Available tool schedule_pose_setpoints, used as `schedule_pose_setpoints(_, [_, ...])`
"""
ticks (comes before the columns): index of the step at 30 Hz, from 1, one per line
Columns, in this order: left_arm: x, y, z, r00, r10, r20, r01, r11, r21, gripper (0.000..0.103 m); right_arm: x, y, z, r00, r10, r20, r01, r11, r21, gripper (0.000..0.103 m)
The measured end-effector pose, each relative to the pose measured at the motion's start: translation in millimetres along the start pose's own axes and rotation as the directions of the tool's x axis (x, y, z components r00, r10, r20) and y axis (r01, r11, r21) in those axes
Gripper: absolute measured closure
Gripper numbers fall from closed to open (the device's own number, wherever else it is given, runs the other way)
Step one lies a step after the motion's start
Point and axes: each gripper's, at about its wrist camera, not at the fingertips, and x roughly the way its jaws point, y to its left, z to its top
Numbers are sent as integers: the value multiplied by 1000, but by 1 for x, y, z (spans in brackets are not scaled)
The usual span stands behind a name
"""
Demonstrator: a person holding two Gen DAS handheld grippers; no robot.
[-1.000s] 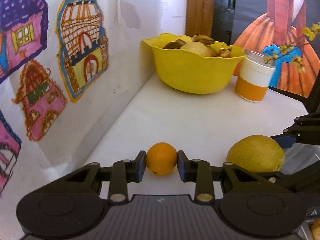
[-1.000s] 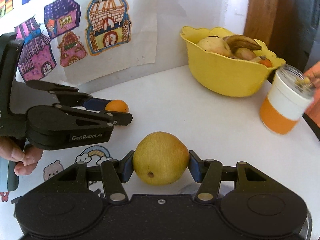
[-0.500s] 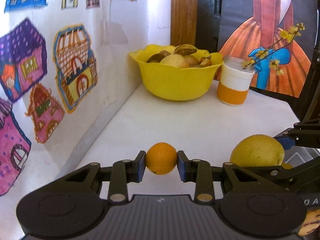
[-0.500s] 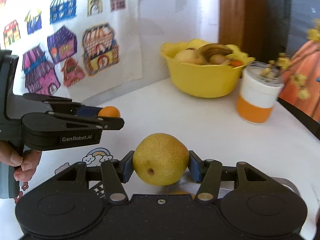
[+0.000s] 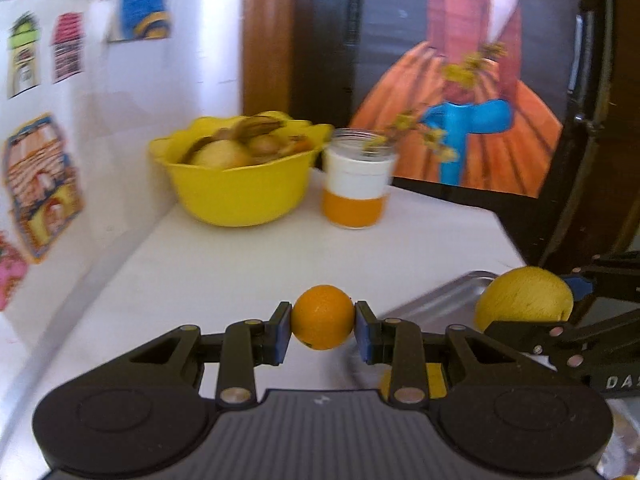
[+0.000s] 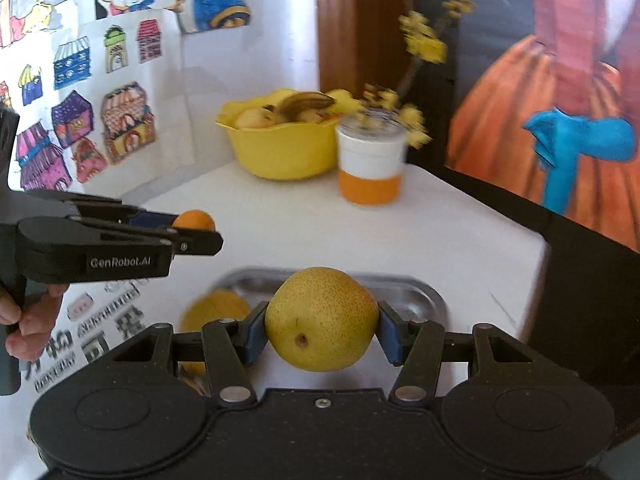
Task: Organize fruits
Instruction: 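Carry the orange with the left tool while the right tool carries the pear over the tray, then open both tools to release the orange and pear onto the tray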
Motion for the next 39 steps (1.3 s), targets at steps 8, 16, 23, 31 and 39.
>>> schedule_pose_setpoints(8, [6,-56,-5,997,-68,-24,70,995,65,67,-15,-12,-33,999,-23,-33,24,1000,21,46])
schedule_pose_setpoints(16, [11,-80,-15,994,-78,-72,84,992,93,67,-21,-12,-48,999,-29,-39,30,999,24,46])
schedule_pose_setpoints(23, [16,-85,-18,990,-85,-109,96,990,105,67,-25,-9,-53,999,-33,-38,34,999,21,46])
schedule_pose_setpoints(31, [14,-89,-20,986,-97,-136,113,987,113,66,-31,-4,-61,999,-43,-21,44,998,43,44])
schedule_pose_setpoints(39, [-4,-83,-22,985,-128,-113,134,990,50,55,-44,5,-71,998,-63,7,63,995,76,31])
